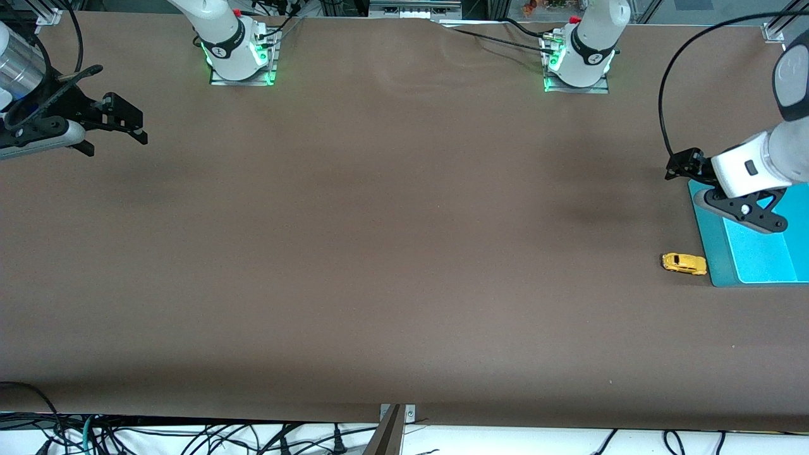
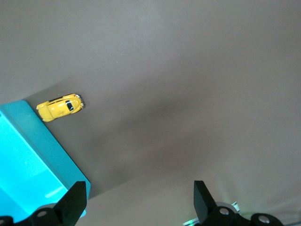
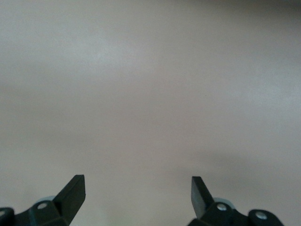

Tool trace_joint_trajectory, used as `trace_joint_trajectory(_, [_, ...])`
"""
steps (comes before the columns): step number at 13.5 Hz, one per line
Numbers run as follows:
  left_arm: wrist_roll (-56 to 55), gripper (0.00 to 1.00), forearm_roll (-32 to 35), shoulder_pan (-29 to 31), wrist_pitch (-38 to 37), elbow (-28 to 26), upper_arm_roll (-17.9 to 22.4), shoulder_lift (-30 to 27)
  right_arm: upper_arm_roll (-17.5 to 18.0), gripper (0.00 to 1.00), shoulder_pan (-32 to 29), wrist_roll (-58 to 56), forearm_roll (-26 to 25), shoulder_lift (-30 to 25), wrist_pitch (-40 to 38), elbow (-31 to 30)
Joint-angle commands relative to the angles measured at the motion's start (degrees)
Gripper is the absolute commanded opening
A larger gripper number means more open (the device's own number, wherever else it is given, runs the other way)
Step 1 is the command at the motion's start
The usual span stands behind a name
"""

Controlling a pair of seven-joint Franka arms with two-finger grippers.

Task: Wind and store yellow beetle car
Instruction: 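Lower the left gripper onto the yellow car and grasp it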

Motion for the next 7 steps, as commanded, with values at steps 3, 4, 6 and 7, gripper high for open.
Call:
trace_joint_trajectory(3, [22.1, 1.0, 1.4, 3.5, 5.3, 0.2, -0.1, 5.0, -1.4, 1.0, 1.6, 2.0, -1.0, -0.2, -1.2, 0.6])
trace_joint_trajectory(4, [26.9, 1.0, 4.1, 4.2, 7.3, 0.0, -0.2, 6.1, -1.4, 1.0, 1.6, 2.1, -1.0, -0.2, -1.2, 0.6])
trace_joint_trajectory(6, [37.6, 1.0, 10.6, 4.1, 12.1, -1.1, -0.6, 7.9, -1.6, 1.0, 1.7, 3.1, -1.1, -0.4, -3.3, 0.9])
trace_joint_trajectory(7, [41.2, 1.0, 10.7, 4.5, 13.5, -1.5, -0.6, 9.1, -1.4, 1.0, 1.7, 3.7, -1.8, -0.9, -3.6, 1.2])
